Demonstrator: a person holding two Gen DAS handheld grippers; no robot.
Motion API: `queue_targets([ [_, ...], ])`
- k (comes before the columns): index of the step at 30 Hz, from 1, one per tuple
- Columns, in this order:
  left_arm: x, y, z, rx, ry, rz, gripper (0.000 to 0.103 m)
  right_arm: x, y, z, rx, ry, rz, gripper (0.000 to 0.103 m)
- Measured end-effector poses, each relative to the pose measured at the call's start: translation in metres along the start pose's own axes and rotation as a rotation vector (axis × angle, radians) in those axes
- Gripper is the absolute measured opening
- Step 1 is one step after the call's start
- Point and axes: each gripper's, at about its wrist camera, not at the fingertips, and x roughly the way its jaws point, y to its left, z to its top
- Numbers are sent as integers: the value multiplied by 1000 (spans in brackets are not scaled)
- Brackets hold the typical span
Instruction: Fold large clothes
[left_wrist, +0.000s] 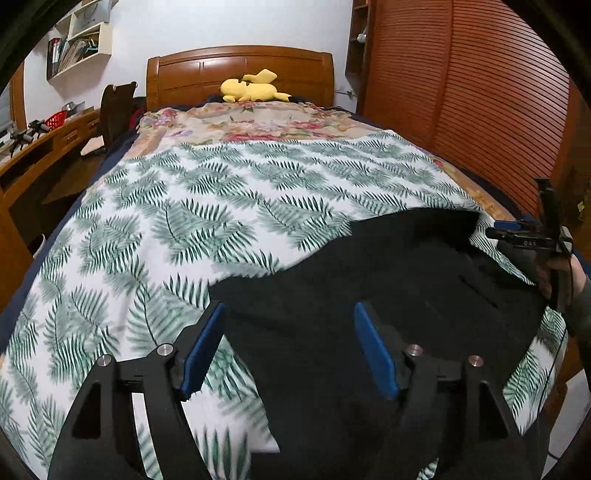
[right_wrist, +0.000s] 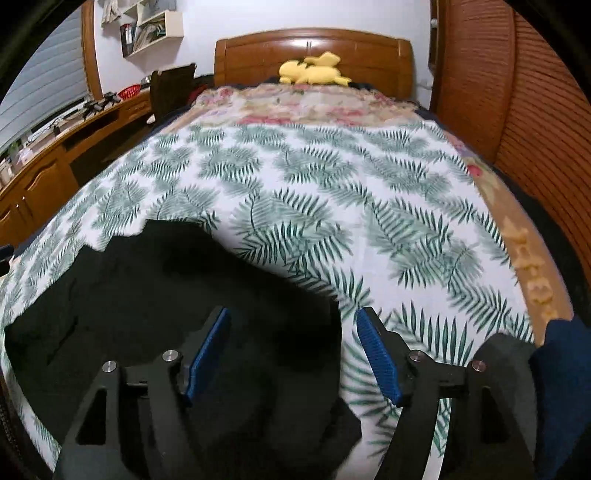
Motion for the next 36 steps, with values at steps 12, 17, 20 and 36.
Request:
queue_targets([
  [12,-22,-27,-57,-8,37,-43,73,-47,7,-39,27,-10,-57,72],
  [17,-28,-50,-70,15,32,-85,64,-82,34,-71,-26,-35,4,54],
  [20,-25,-60,-78,28,54,-105,52,-95,40,-91,-46,-26,53,42],
  [36,-7,-62,-117,10,146,-73,48,-75,-4,-167,87,88,27,42],
])
